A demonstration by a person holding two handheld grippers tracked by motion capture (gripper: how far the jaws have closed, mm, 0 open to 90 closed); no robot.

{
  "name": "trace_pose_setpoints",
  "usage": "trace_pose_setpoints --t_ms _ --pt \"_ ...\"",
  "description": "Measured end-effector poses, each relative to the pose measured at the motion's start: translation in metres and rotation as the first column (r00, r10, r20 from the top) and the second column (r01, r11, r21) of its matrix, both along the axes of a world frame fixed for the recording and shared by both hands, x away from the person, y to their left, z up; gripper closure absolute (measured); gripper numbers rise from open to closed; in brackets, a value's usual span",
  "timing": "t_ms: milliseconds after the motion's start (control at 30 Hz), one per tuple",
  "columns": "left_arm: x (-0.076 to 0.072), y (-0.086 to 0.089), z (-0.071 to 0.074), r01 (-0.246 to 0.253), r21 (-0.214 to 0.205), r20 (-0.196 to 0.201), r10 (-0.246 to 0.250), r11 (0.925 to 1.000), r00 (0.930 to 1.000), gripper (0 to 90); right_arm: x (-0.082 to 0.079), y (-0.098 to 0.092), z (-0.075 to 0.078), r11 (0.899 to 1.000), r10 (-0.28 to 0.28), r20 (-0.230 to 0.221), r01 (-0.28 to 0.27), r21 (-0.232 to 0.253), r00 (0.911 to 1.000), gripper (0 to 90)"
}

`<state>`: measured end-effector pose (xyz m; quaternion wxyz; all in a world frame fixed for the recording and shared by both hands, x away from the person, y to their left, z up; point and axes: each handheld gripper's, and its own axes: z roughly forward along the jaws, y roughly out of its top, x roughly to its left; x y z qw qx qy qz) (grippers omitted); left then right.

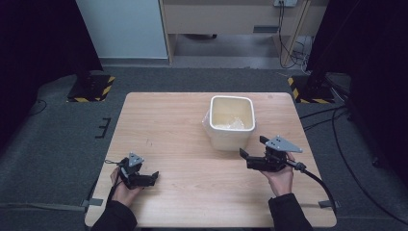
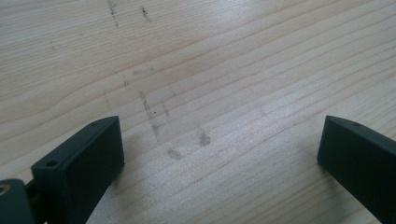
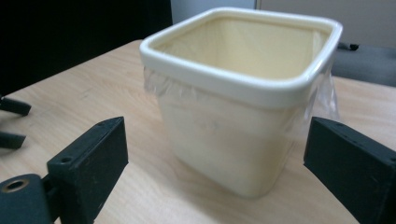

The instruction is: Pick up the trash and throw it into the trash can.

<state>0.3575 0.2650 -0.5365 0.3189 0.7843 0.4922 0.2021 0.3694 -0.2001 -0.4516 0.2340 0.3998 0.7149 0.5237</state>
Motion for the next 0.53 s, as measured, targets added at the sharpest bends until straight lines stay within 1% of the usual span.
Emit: trace_pose_setpoints --t_ms 33,133,200,267,333,433,500,533 --pt "0.000 0.000 0.000 0.000 0.000 0.000 0.000 1.0000 1.0000 0.0 -0.002 -0.001 -0.004 1.000 0.003 -0.002 -0.003 -0.004 1.0000 6.6" --pt "0.000 0.000 0.000 0.000 0.000 0.000 0.000 1.0000 1.0000 0.0 -0.007 -0.006 -0.018 0.999 -0.006 -0.042 0.004 -0.043 0.9991 6.0" --pt "0.000 0.000 0.000 0.001 -0.001 -0.001 -0.001 1.0000 1.0000 0.0 -0.009 -0.012 -0.029 0.998 -0.027 -0.075 0.023 -0.052 0.9968 6.0" --pt "0.000 0.000 0.000 0.001 -0.001 -0.001 -0.001 1.0000 1.0000 0.0 -0.010 -0.017 -0.041 0.996 -0.048 -0.111 0.039 -0.083 0.9926 5.8" --pt "0.000 0.000 0.000 0.001 -0.002 -0.001 -0.001 1.0000 1.0000 0.0 -0.009 -0.021 -0.050 0.991 -0.068 -0.142 0.050 -0.124 0.9875 5.2" --pt "0.000 0.000 0.000 0.003 -0.003 -0.002 -0.003 1.0000 1.0000 0.0 -0.005 -0.027 -0.057 0.977 -0.109 -0.160 0.077 -0.197 0.9811 4.5" --pt "0.000 0.000 0.000 0.004 -0.003 -0.002 -0.004 1.0000 1.0000 0.0 -0.003 -0.033 -0.059 0.968 -0.138 -0.168 0.097 -0.230 0.9761 4.3" --pt "0.000 0.000 0.000 0.005 -0.003 -0.002 -0.005 1.0000 1.0000 0.0 -0.003 -0.035 -0.061 0.967 -0.143 -0.172 0.101 -0.235 0.9745 4.4"
